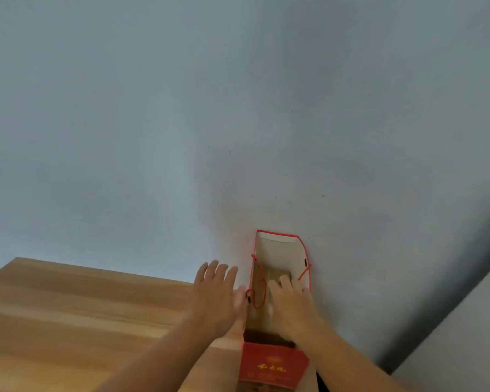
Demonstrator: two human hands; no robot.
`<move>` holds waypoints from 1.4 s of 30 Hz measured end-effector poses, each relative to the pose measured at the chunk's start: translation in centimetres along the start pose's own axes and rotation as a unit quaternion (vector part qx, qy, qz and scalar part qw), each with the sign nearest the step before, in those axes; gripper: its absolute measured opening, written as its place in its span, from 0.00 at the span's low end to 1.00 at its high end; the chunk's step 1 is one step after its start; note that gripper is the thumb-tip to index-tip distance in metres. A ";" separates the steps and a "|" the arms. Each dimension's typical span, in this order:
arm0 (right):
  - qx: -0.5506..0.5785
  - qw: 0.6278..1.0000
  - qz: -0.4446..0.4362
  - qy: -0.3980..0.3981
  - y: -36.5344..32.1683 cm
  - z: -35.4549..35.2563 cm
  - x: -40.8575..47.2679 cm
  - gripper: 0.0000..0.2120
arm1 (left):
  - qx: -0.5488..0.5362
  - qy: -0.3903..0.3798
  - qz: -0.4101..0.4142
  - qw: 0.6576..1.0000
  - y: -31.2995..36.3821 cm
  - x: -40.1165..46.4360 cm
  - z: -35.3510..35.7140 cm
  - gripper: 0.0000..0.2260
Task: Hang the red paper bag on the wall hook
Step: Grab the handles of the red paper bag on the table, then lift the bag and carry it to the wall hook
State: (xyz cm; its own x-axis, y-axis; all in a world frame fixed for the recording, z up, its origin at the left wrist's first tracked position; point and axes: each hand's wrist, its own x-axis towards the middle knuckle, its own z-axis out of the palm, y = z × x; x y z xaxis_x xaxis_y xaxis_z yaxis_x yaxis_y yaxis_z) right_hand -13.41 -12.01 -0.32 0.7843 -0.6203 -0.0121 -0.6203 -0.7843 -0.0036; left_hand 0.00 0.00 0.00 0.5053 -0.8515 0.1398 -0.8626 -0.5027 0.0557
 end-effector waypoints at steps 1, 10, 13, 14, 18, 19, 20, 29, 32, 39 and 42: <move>0.000 0.999 0.006 -0.033 0.0 0.6 0.7 0.21 | -0.009 -0.007 -0.007 1.000 -0.3 0.0 0.2 0.32; 0.029 0.963 0.052 -0.264 -0.6 5.8 3.6 0.35 | 0.021 0.022 -0.016 0.999 -3.9 -1.7 4.4 0.25; 0.032 0.970 0.042 -0.235 -0.9 5.3 3.7 0.25 | 0.023 0.013 -0.017 1.000 -4.7 -2.5 4.8 0.25; 0.031 0.975 0.036 -0.219 -1.0 4.8 3.6 0.20 | 0.025 0.015 -0.018 0.999 -4.9 -2.5 4.9 0.25; 0.018 0.983 0.027 -0.181 -1.1 0.3 3.5 0.11 | 0.028 0.018 -0.013 0.999 -4.6 -1.9 3.8 0.26; 0.018 0.987 0.021 -0.160 -1.0 -1.5 3.8 0.11 | 0.023 0.017 -0.012 1.000 -4.2 -1.5 3.3 0.27; 0.026 0.990 0.017 -0.136 -1.0 -3.7 4.1 0.12 | 0.014 0.020 -0.009 1.000 -3.7 -1.0 2.6 0.29; 0.069 0.997 0.032 -0.031 -2.8 -14.5 4.8 0.14 | -0.154 0.064 0.022 0.986 4.4 1.9 -4.9 0.29; 0.075 0.997 0.030 -0.012 -3.0 -14.8 4.6 0.06 | -0.228 0.069 -0.042 0.970 6.5 1.5 -6.0 0.29; 0.102 0.992 -0.011 -0.076 -5.0 -18.1 3.3 0.11 | -0.201 0.132 -0.097 0.966 2.4 0.3 -8.7 0.05; 0.109 0.983 -0.088 -0.117 -6.2 -18.7 2.7 0.13 | -0.158 0.147 -0.108 0.970 -2.1 -1.7 -11.8 0.05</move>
State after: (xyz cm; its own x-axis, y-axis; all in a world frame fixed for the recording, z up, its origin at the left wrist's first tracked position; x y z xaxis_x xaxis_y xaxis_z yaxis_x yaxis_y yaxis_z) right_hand -7.32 -9.00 18.38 0.8724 -0.4360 -0.2209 -0.4820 -0.8426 -0.2404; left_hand 0.70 4.29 11.35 0.6867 -0.6287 0.3650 -0.7248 -0.5539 0.4096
